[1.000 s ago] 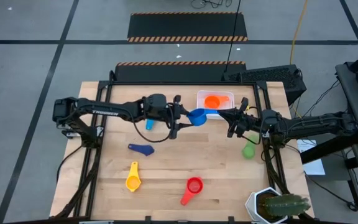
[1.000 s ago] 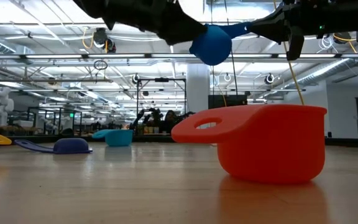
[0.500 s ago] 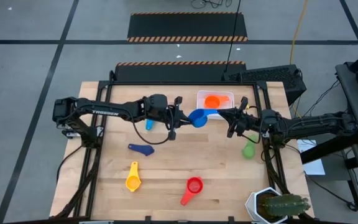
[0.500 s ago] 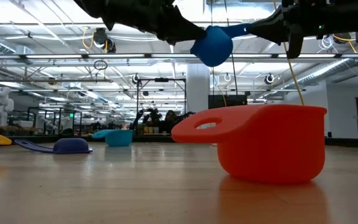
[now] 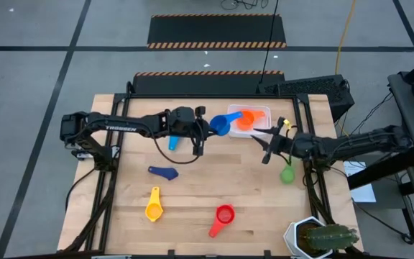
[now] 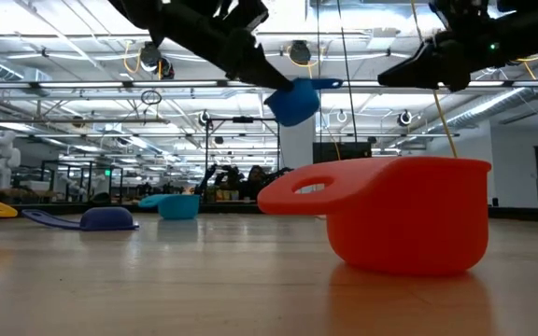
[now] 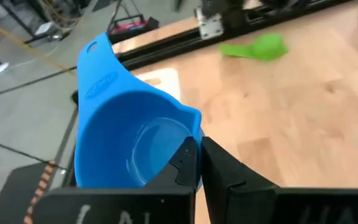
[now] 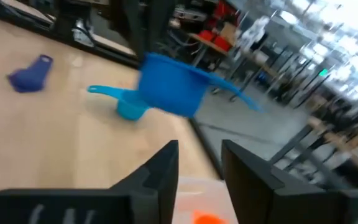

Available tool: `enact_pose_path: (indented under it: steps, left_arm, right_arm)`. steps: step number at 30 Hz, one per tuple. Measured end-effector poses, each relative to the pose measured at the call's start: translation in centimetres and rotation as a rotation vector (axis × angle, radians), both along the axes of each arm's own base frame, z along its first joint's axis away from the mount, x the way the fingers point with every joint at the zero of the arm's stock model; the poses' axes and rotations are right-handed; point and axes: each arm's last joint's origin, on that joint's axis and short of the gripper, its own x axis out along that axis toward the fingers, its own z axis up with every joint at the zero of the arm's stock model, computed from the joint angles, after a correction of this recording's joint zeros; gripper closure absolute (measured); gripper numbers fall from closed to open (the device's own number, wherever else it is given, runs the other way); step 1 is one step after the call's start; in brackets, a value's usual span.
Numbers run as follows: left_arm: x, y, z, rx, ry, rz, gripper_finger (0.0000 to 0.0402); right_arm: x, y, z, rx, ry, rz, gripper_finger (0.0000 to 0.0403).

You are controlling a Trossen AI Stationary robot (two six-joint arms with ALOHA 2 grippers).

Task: Nest measuring cups in basket
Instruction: Stack the blue measuring cup on top of the orange measuring cup in the white bin

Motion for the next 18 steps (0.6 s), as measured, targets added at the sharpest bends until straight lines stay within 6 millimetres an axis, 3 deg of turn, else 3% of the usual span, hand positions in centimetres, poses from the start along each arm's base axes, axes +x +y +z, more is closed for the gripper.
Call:
enact_pose_path:
  steps: [6,13,18]
  left_arm:
    - [0.2,-0.2,0.0,0.015,-0.015,0.013,0.0392]
    - [0.2,-1.2,-0.3,0.057,0.024,-0.019,0.0390]
    - [0.2,-2.2,-0.6,0.098,0.066,-0.046,0.0395]
  right_arm:
    - [1.7,0.8,2.7,0.107,0.043,0.011,0.0272]
    - [6.0,1.3,6.6,0.082,0.251,0.014,0.0281]
    - [9.3,1.9,8.3,0.089,0.365,0.131,0.0280]
